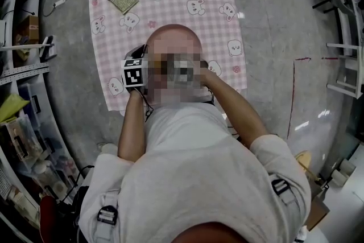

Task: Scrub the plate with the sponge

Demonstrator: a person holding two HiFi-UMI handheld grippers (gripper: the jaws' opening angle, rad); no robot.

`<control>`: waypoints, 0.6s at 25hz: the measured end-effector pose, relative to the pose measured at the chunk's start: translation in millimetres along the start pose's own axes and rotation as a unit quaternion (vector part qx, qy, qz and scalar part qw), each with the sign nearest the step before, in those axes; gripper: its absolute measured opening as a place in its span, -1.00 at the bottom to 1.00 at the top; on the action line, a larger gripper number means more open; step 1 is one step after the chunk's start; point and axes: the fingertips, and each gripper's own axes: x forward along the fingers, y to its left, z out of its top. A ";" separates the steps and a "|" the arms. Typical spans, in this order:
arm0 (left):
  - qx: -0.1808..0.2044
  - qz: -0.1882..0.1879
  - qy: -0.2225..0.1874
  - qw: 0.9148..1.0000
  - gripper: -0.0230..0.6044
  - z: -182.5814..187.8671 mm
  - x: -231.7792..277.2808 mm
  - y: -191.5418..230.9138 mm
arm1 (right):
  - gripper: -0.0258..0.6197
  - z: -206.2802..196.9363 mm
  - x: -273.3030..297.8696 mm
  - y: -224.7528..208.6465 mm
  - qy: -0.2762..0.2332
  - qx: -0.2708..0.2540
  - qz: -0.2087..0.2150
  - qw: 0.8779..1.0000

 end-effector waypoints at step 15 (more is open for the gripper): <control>-0.017 -0.007 0.006 1.000 -0.85 -7.1 3.9 6.2 | -0.72 -71.5 -6.7 27.4 0.112 0.012 0.039 0.993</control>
